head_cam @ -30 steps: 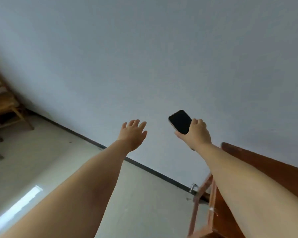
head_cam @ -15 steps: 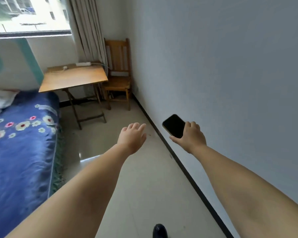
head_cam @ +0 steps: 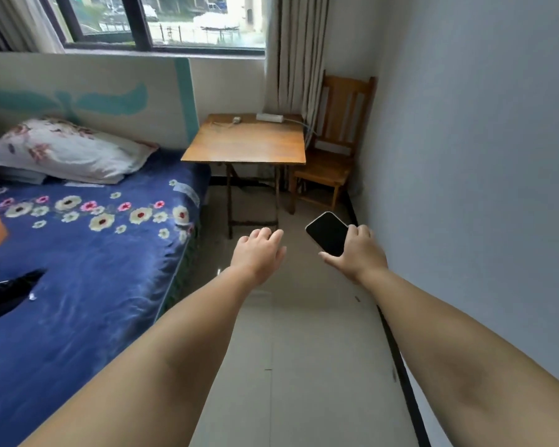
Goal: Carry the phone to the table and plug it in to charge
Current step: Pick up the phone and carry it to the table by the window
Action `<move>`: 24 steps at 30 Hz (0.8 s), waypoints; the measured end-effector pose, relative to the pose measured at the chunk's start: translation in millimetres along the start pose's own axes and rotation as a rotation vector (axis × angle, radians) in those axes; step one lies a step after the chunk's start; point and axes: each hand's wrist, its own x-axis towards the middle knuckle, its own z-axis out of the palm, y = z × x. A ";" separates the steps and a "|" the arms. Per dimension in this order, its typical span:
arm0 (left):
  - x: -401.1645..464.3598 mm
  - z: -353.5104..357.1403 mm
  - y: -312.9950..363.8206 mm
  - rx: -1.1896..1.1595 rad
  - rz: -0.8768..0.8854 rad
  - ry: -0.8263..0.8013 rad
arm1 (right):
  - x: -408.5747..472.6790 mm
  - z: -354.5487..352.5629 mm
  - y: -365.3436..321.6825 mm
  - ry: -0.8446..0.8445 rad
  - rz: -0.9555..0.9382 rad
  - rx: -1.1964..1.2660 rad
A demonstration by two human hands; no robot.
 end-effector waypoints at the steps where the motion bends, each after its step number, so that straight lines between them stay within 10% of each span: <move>1: 18.9 1.5 -14.7 -0.002 -0.030 -0.003 | 26.1 8.9 -10.3 -0.013 -0.024 -0.003; 24: 503.1 -1.1 -266.9 0.016 -0.046 0.010 | 544.8 125.0 -124.5 -0.049 -0.024 -0.031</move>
